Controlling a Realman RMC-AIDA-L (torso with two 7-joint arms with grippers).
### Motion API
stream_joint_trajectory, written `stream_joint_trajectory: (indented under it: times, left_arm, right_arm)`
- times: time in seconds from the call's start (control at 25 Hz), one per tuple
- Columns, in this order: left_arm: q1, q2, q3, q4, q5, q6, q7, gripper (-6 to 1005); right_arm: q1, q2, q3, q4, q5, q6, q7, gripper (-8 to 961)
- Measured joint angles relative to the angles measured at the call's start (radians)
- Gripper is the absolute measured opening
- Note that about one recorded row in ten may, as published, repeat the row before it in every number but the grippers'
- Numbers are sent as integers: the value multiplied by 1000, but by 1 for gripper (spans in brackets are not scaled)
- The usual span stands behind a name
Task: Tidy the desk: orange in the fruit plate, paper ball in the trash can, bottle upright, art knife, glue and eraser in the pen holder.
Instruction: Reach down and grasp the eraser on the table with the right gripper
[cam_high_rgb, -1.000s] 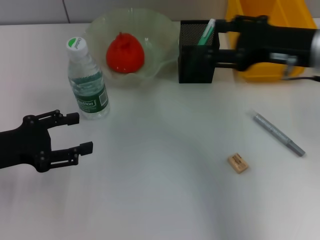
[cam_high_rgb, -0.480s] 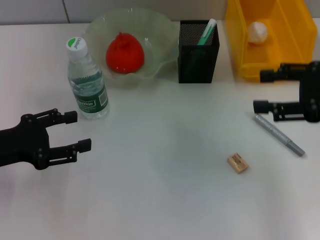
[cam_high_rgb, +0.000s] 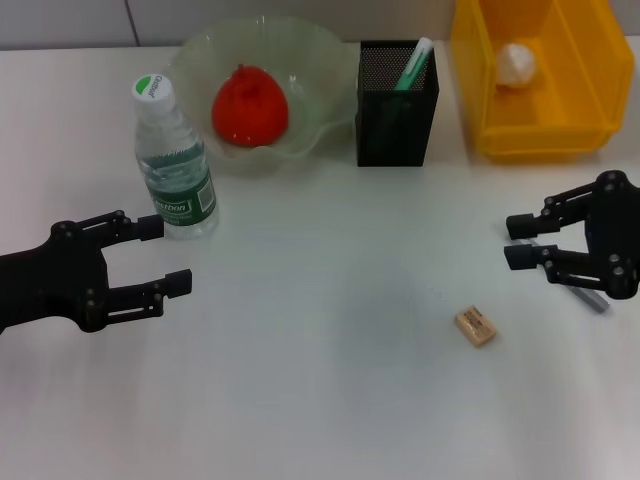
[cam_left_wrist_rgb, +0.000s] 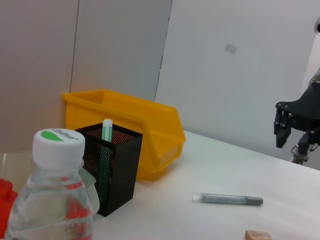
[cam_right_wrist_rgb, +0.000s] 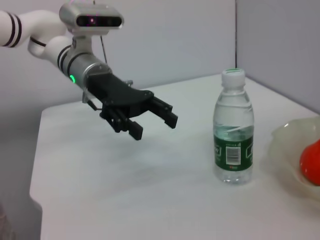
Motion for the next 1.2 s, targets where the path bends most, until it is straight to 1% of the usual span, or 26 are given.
stream_joint_trajectory:
  times: [0.12, 0.32, 0.36, 0.4, 0.44, 0.52, 0.76, 0.92, 0.96, 1.0, 1.04, 1.08, 1.16, 1.2]
  left_arm:
    - [-1, 0, 0, 0, 0, 0, 0, 800]
    - [-1, 0, 0, 0, 0, -1, 0, 800]
    - [-1, 0, 0, 0, 0, -1, 1, 800]
    - [-1, 0, 0, 0, 0, -2, 2, 800]
    - [-2, 0, 0, 0, 0, -3, 3, 800]
    - [-5, 0, 0, 0, 0, -6, 4, 800]
    - [-7, 0, 0, -4, 2, -19, 9, 800]
    - [-8, 0, 1, -5, 2, -19, 12, 800]
    - [-9, 0, 4, -5, 2, -19, 12, 800]
    - [-9, 0, 7, -5, 2, -19, 12, 800]
    - [-9, 0, 8, -5, 2, -19, 12, 800]
    - [-9, 0, 9, -5, 3, -19, 14, 800]
    - [-10, 0, 9, -5, 4, -19, 20, 800]
    - [-10, 0, 9, -7, 5, -19, 28, 800]
  right_arm:
    - [3, 2, -4, -1, -3, -1, -4, 466]
    - [1, 12, 2, -5, -4, -9, -63, 212]
    - [-2, 16, 4, -5, -2, -10, -95, 170]
    - [-11, 29, 12, -5, 4, -10, -169, 127]
    - [-11, 29, 12, -5, 4, -10, -169, 85]
    - [-15, 38, 22, -2, 5, -11, -214, 0]
    - [-18, 43, 29, 7, 10, -26, -290, 14]
    - [-13, 50, 28, -3, 9, -18, -243, 35]
    - [-11, 52, 26, -10, 7, -13, -218, 41]
    - [-4, 53, 14, -46, -17, 4, -129, 46]
    - [-4, 53, 14, -46, -17, 4, -129, 51]
    - [3, 54, 3, -70, -37, 11, -69, 56]
    - [25, 54, -22, -114, -73, 13, 60, 67]
    - [50, 53, -45, -147, -106, 9, 182, 72]
